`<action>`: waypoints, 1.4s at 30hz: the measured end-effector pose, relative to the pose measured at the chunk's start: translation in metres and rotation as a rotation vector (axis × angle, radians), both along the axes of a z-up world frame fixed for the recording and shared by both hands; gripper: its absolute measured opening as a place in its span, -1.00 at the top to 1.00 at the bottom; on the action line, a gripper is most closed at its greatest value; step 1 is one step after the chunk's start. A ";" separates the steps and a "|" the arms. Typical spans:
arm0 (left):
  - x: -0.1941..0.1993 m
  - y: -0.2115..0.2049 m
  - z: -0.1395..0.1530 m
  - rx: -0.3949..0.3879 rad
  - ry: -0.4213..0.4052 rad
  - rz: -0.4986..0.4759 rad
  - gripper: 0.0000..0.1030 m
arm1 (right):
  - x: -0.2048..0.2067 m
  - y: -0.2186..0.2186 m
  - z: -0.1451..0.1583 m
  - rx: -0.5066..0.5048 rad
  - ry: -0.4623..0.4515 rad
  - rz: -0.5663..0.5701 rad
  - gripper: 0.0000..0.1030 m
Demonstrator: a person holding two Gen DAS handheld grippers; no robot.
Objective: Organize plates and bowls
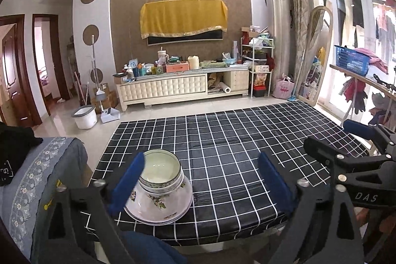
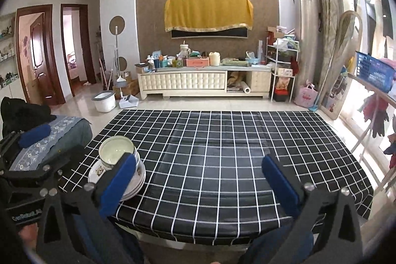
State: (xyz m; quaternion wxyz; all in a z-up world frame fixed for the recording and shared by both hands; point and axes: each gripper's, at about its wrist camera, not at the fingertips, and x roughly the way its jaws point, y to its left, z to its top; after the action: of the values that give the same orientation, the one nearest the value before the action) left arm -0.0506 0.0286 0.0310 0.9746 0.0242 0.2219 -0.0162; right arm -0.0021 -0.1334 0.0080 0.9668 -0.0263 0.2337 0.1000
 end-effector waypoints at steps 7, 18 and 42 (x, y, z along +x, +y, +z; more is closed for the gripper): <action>-0.013 -0.003 -0.008 0.036 -0.025 0.022 -0.99 | -0.017 -0.008 -0.010 0.018 -0.011 -0.013 -0.99; -0.026 -0.001 -0.013 0.024 -0.014 0.030 -0.99 | -0.027 -0.008 -0.009 0.027 -0.033 0.017 -0.99; -0.036 0.001 -0.013 0.006 -0.007 0.036 -0.99 | -0.029 -0.010 -0.012 0.030 -0.020 0.059 -0.99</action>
State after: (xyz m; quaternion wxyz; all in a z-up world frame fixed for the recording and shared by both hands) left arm -0.0868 0.0296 0.0182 0.9754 0.0229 0.2192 0.0022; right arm -0.0310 -0.1432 -0.0042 0.9659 -0.0196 0.2217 0.1319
